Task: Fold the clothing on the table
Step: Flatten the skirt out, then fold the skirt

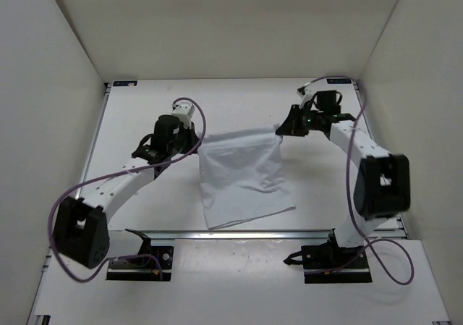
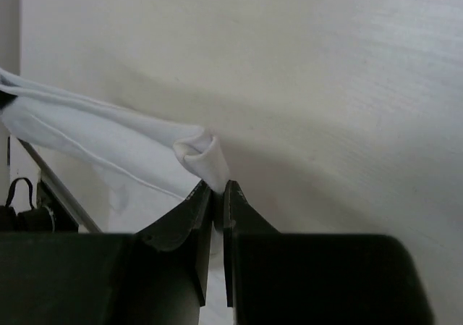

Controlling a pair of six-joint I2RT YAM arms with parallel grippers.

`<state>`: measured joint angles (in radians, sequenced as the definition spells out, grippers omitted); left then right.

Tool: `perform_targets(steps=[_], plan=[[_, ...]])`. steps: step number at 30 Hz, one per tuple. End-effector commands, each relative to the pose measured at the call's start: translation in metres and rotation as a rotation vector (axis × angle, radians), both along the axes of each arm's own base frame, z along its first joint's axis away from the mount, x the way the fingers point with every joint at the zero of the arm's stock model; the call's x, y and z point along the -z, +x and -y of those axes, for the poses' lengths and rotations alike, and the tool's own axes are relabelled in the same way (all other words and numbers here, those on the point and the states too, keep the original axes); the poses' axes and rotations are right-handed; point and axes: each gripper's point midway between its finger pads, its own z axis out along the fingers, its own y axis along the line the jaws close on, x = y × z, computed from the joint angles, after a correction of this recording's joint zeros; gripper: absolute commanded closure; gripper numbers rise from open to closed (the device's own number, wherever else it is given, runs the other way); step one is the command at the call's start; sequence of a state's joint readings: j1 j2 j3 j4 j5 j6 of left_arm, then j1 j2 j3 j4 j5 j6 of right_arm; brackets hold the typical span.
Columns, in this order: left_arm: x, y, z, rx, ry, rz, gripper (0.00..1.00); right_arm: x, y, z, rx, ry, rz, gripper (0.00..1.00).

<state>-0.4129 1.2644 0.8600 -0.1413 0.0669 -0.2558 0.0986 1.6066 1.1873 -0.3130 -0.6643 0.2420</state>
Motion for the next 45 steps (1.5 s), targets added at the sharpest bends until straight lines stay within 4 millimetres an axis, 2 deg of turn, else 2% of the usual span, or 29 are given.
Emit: perform_targets(steps=[1,2,3,4,5,6,7,8,9,10,12,14,15,17,18,23,24,25,26,27,29,31,33,34,36,38,40,41,45], plan=[[-0.03,0.052,-0.011,-0.104,0.012,0.182,1.0,0.019,0.045,-0.002,-0.019,-0.022,0.04,1.0],[-0.014,0.064,-0.005,-0.092,0.043,0.139,1.0,0.025,0.051,-0.004,-0.03,-0.031,0.015,1.0],[-0.031,0.083,0.002,-0.091,0.037,0.164,1.0,0.029,0.076,-0.002,-0.032,-0.05,0.016,1.0],[-0.033,0.105,0.008,-0.094,0.038,0.153,0.97,0.003,0.098,-0.001,-0.034,-0.062,0.063,0.93],[-0.022,0.121,0.017,-0.078,0.046,0.119,0.9,0.002,0.117,-0.002,-0.045,-0.074,0.05,0.71],[-0.024,0.128,0.022,-0.071,0.041,0.122,0.61,0.021,0.128,0.002,-0.034,-0.075,0.003,0.63],[-0.022,0.141,0.024,-0.083,0.021,0.123,0.41,0.008,0.137,0.003,-0.034,-0.066,0.021,0.46],[-0.02,0.151,0.027,-0.107,0.018,0.144,0.31,0.004,0.146,0.01,-0.004,-0.045,0.046,0.22],[-0.024,0.156,0.031,-0.119,0.008,0.158,0.09,0.001,0.142,0.017,0.019,0.0,0.031,0.08],[-0.027,0.163,0.032,-0.149,0.002,0.165,0.02,0.0,0.142,0.024,0.037,0.018,0.04,0.0],[-0.028,0.174,0.031,-0.173,0.012,0.151,0.01,-0.013,0.142,0.034,0.025,0.001,0.092,0.01],[-0.016,0.165,0.035,-0.175,0.069,0.108,0.01,-0.009,0.136,0.038,0.019,-0.067,0.075,0.01],[-0.017,0.164,0.032,-0.19,0.091,0.112,0.02,-0.015,0.136,0.045,0.032,-0.09,0.096,0.01],[-0.008,0.152,0.029,-0.196,0.136,0.107,0.01,-0.01,0.129,0.049,0.05,-0.112,0.088,0.01],[-0.008,0.15,0.027,-0.211,0.138,0.108,0.01,-0.015,0.127,0.05,0.051,-0.116,0.108,0.01],[0.024,0.136,-0.007,-0.29,0.124,-0.018,0.01,0.01,0.11,0.022,0.061,-0.129,0.057,0.01],[0.024,0.135,-0.012,-0.303,0.133,-0.019,0.02,0.004,0.108,0.009,0.042,-0.12,0.078,0.01],[0.028,0.132,-0.017,-0.3,0.138,-0.025,0.01,0.013,0.101,-0.002,0.03,-0.125,0.066,0.01],[0.034,0.131,-0.024,-0.304,0.147,-0.036,0.02,0.018,0.101,-0.002,0.053,-0.155,0.076,0.02],[0.036,0.131,-0.024,-0.298,0.137,-0.045,0.03,0.023,0.096,-0.017,0.027,-0.166,0.073,0.01],[0.042,0.134,-0.035,-0.296,0.094,-0.086,0.06,0.034,0.094,-0.028,0.044,-0.207,0.044,0.04],[0.049,0.132,-0.031,-0.235,0.025,-0.124,0.08,0.04,0.093,-0.033,0.072,-0.225,0.021,0.06],[0.047,0.131,-0.027,-0.183,0.001,-0.117,0.08,0.048,0.094,-0.034,0.116,-0.215,0.016,0.05],[0.052,0.128,-0.027,-0.161,-0.013,-0.151,0.1,0.046,0.096,-0.036,0.136,-0.182,0.005,0.06],[0.05,0.128,-0.024,-0.128,-0.046,-0.147,0.11,0.042,0.096,-0.036,0.155,-0.146,0.002,0.11],[0.055,0.129,-0.023,-0.108,-0.104,-0.167,0.12,0.046,0.105,-0.021,0.212,-0.195,0.011,0.11],[0.06,0.128,-0.011,-0.044,-0.164,-0.187,0.13,0.048,0.104,-0.015,0.214,-0.237,0.007,0.1],[0.063,0.129,-0.012,-0.037,-0.165,-0.187,0.14,0.053,0.106,-0.008,0.214,-0.246,-0.001,0.11],[0.072,0.13,0.009,0.011,-0.075,-0.17,0.15,0.06,0.111,0.002,0.213,-0.23,-0.022,0.15]])
